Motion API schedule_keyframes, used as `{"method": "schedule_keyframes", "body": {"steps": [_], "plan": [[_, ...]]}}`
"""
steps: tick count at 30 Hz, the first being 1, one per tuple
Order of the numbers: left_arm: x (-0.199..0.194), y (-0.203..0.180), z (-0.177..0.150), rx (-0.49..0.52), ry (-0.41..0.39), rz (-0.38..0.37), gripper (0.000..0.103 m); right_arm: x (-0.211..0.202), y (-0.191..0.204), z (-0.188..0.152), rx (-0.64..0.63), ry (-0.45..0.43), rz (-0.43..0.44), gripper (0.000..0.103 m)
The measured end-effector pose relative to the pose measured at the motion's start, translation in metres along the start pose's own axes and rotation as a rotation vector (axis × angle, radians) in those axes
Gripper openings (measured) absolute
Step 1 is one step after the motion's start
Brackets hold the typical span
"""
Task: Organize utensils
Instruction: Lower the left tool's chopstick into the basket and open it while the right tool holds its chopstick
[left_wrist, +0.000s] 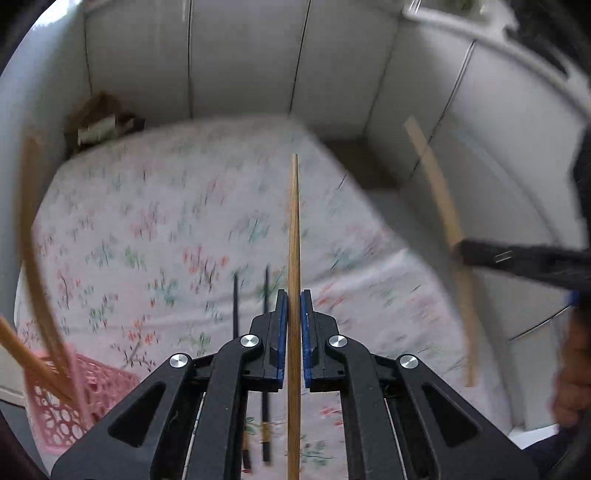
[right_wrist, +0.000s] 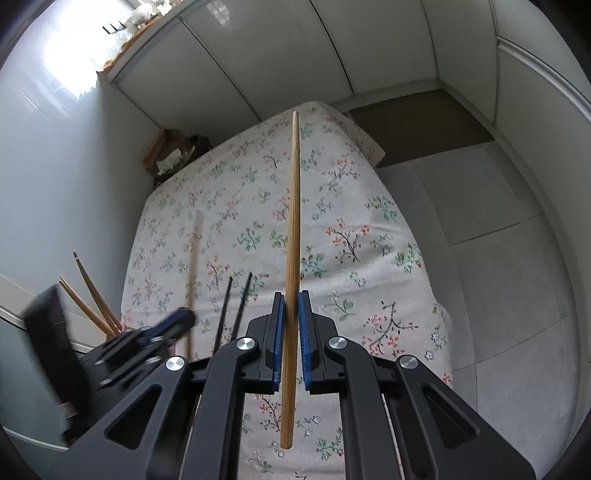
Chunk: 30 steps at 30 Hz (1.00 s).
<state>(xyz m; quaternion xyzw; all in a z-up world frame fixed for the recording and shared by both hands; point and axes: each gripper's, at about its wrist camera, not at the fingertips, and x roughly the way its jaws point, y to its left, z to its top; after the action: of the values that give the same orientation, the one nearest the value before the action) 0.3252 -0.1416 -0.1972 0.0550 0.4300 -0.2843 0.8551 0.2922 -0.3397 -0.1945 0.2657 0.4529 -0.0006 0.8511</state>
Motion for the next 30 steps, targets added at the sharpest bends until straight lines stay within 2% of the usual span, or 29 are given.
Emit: {"method": "schedule_keyframes", "body": {"steps": [2, 6, 9, 16, 19, 24, 27, 30], "plan": [[-0.021, 0.001, 0.001, -0.003, -0.074, -0.032, 0.006, -0.005, 0.004, 0.001, -0.012, -0.028, 0.020, 0.008], [-0.062, 0.004, 0.000, 0.021, -0.249, -0.022, 0.006, -0.017, 0.016, 0.002, -0.045, -0.099, 0.066, 0.008], [-0.093, 0.032, -0.001, -0.017, -0.374, -0.012, 0.006, -0.023, 0.025, 0.002, -0.067, -0.140, 0.095, 0.008], [-0.136, 0.089, -0.013, -0.126, -0.566, 0.112, 0.006, -0.028, 0.039, 0.001, -0.101, -0.188, 0.136, 0.008], [-0.138, 0.103, -0.022, -0.141, -0.626, 0.158, 0.006, -0.029, 0.046, -0.001, -0.113, -0.200, 0.152, 0.008], [-0.127, 0.116, -0.034, -0.173, -0.618, 0.187, 0.006, -0.028, 0.058, -0.007, -0.145, -0.204, 0.162, 0.008], [-0.123, 0.117, -0.040, -0.142, -0.607, 0.244, 0.008, -0.028, 0.061, -0.008, -0.155, -0.206, 0.161, 0.008], [-0.121, 0.123, -0.042, -0.141, -0.554, 0.228, 0.007, -0.027, 0.061, -0.007, -0.151, -0.203, 0.163, 0.008]]}}
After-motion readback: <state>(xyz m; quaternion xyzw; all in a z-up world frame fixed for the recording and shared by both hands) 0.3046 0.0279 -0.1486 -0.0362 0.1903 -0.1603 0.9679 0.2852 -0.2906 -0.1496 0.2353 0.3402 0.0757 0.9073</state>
